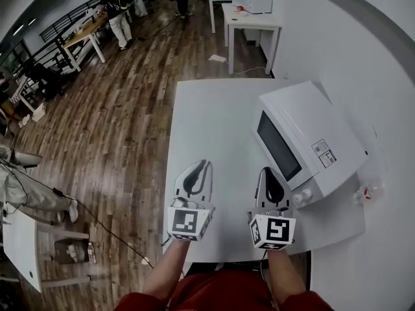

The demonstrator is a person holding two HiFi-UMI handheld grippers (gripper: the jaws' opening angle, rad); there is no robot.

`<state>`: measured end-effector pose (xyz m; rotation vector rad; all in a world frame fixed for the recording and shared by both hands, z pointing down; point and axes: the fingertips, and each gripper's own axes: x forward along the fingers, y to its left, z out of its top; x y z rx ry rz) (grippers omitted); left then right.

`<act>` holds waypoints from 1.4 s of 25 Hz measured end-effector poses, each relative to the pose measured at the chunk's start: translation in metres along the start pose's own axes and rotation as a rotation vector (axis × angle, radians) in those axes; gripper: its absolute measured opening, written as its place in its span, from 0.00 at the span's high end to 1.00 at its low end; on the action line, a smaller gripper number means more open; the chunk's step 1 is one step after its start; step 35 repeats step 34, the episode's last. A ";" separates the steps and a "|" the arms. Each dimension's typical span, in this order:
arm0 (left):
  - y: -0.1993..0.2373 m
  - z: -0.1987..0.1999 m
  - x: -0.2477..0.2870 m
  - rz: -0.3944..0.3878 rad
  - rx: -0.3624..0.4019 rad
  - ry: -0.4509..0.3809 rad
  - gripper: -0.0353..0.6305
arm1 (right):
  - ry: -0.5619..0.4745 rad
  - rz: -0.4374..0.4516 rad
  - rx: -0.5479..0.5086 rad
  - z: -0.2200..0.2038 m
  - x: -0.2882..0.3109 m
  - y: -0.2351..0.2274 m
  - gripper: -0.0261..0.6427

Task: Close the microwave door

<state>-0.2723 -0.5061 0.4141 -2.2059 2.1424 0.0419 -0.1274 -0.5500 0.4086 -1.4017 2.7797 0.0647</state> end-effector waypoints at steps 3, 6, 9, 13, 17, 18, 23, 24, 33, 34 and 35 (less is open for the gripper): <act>0.017 0.005 -0.015 0.038 -0.013 -0.005 0.89 | -0.007 0.034 0.003 0.005 0.009 0.021 0.92; 0.032 0.009 -0.027 0.083 -0.021 -0.013 0.91 | -0.017 0.069 -0.001 0.009 0.017 0.039 0.92; 0.040 0.009 -0.034 0.114 -0.025 -0.013 0.91 | -0.017 0.100 -0.019 0.011 0.021 0.052 0.92; 0.047 0.010 -0.038 0.126 -0.037 -0.014 0.91 | -0.013 0.114 -0.033 0.015 0.025 0.063 0.92; 0.045 0.008 -0.037 0.118 -0.050 -0.001 0.91 | -0.008 0.103 -0.042 0.015 0.024 0.060 0.92; 0.043 0.009 -0.036 0.113 -0.048 -0.004 0.91 | -0.008 0.099 -0.043 0.015 0.023 0.058 0.92; 0.037 0.011 -0.033 0.097 -0.047 -0.017 0.91 | -0.003 0.090 -0.051 0.016 0.021 0.054 0.92; 0.036 0.012 -0.033 0.094 -0.044 -0.020 0.91 | -0.003 0.089 -0.053 0.016 0.020 0.053 0.92; 0.030 0.017 -0.030 0.081 -0.022 -0.027 0.91 | 0.002 0.086 -0.059 0.018 0.019 0.048 0.92; 0.029 0.017 -0.029 0.080 -0.021 -0.025 0.91 | 0.004 0.086 -0.059 0.017 0.018 0.048 0.92; 0.029 0.017 -0.029 0.080 -0.021 -0.025 0.91 | 0.004 0.086 -0.059 0.017 0.018 0.048 0.92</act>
